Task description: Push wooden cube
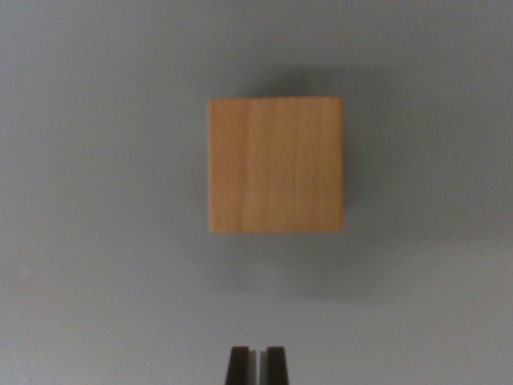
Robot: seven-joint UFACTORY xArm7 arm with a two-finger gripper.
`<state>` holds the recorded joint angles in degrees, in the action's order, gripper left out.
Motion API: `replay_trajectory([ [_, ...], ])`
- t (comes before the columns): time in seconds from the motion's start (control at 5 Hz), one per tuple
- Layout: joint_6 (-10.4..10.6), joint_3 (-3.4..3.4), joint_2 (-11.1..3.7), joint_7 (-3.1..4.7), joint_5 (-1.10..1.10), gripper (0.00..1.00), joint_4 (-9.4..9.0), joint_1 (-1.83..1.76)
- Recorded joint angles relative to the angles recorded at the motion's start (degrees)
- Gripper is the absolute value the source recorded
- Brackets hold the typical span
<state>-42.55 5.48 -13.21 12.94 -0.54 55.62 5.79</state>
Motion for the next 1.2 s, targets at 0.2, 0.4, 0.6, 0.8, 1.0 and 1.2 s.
replay_trajectory([
  [0.2,1.88,0.25,-0.45,0.57,0.00,0.00,-1.32,0.16],
  [0.4,1.88,0.25,-0.45,0.57,0.00,0.00,-1.32,0.16],
  [0.6,3.57,0.47,-0.85,1.09,0.00,0.00,-2.50,0.31],
  [0.8,3.57,0.47,-0.85,1.09,0.00,0.00,-2.50,0.31],
  [1.0,5.04,0.67,-1.20,1.54,0.00,0.00,-3.54,0.44],
  [1.2,5.04,0.67,-1.20,1.54,0.00,0.00,-3.54,0.44],
])
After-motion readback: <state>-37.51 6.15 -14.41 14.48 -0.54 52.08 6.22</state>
